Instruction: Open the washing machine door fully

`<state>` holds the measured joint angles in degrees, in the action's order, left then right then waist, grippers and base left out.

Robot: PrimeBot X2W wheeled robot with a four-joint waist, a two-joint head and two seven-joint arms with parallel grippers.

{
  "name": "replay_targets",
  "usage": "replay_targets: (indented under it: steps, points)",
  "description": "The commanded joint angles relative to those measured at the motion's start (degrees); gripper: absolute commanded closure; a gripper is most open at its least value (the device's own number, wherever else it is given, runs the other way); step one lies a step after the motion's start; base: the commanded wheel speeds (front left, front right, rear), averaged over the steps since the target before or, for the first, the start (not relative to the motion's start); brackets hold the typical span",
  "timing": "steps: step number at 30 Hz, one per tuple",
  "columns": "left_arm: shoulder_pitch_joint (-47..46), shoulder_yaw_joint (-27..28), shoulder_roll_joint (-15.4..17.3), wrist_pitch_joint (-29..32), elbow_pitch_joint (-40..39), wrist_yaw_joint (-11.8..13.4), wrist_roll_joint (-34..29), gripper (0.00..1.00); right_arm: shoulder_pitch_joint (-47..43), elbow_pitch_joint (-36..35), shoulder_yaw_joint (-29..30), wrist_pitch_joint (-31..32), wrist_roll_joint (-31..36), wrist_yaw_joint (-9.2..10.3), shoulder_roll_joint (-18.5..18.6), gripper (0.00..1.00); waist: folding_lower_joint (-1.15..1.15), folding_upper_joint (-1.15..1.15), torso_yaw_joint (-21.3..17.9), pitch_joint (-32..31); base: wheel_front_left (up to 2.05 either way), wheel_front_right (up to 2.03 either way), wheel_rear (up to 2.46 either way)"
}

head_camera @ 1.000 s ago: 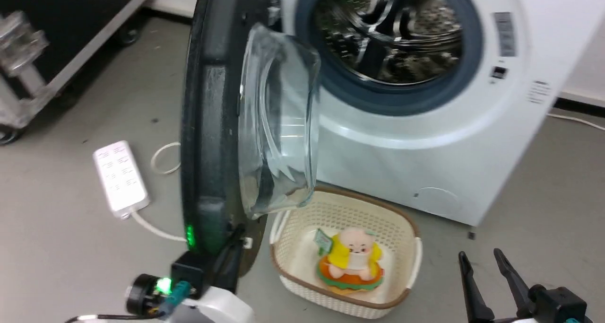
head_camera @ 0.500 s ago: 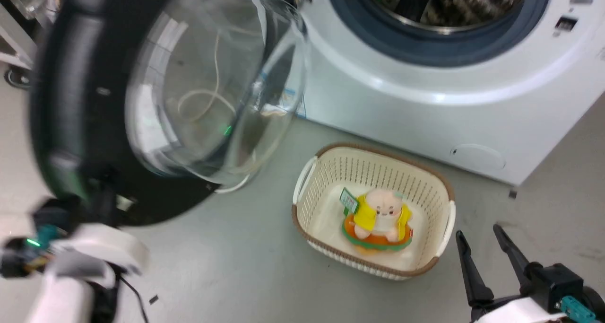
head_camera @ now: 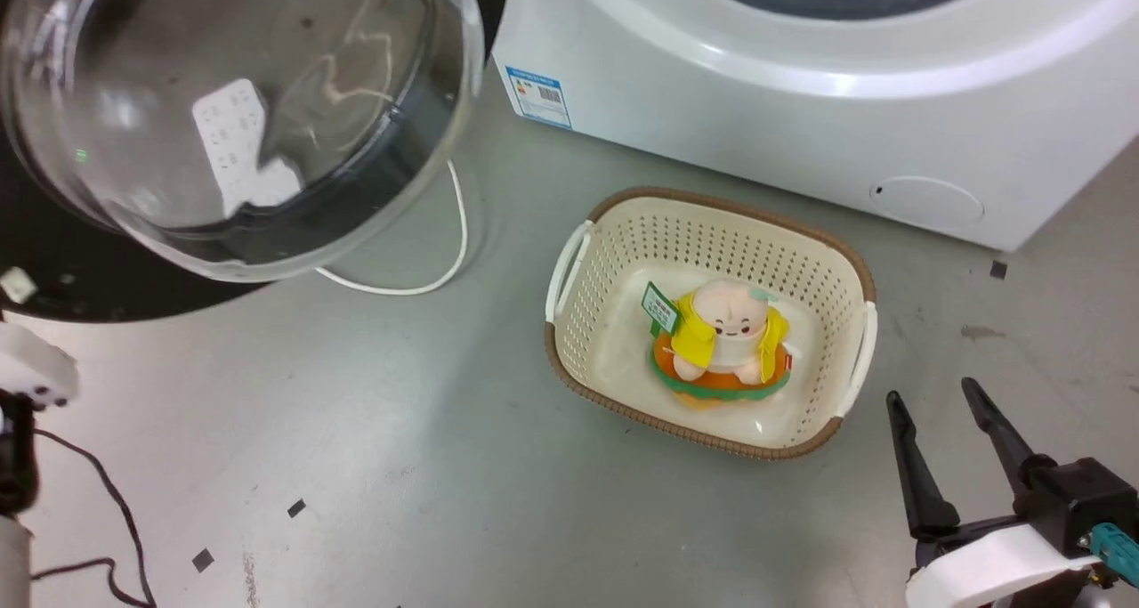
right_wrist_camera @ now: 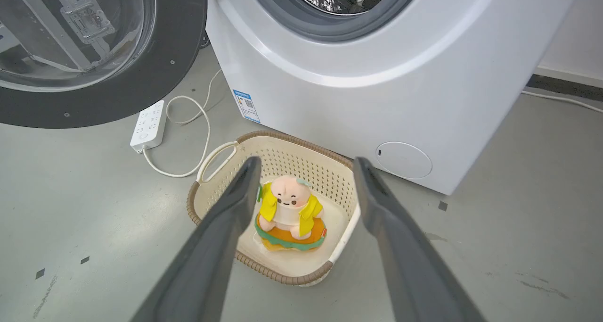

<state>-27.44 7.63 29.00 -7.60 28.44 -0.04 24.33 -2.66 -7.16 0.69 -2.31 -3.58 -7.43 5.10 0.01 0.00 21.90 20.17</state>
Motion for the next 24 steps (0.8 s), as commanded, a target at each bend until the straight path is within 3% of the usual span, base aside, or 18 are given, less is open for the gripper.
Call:
replay_targets:
  steps: [1,8,13,19,24]
  points:
    - [-1.5,-0.1,0.7,-0.6,1.6,-0.4,0.1,1.00,1.2,-0.5,0.1,0.1,0.3,-0.06,0.3,0.00,-0.01,0.00,-0.3,0.4,0.00,0.00,0.00]
    - [-4.7,-1.9,1.6,-3.2,7.6,-2.1,-1.1,1.00,1.7,-0.5,0.4,-0.1,0.3,-0.06,0.3,0.00,-0.01,0.00,-0.9,0.3,0.00,0.00,0.00]
    - [-3.8,-3.8,-0.1,-6.2,7.1,-3.2,-2.4,1.00,1.8,0.2,1.3,-2.2,-0.3,-0.06,-0.3,0.00,-0.01,0.00,-2.1,-2.4,0.00,0.00,0.00]
    - [1.8,-6.0,-4.7,-7.3,-2.7,-3.1,-5.0,1.00,2.5,0.9,3.4,-6.2,0.3,-0.06,-1.2,0.00,-0.01,0.00,-4.7,-7.9,0.00,0.00,0.00]
    - [9.8,-7.4,-10.0,-7.4,-14.7,-0.9,-7.8,1.00,2.5,1.3,3.8,-8.8,2.3,-0.06,-1.9,0.00,-0.01,0.00,-8.0,-12.7,0.00,0.00,0.00]
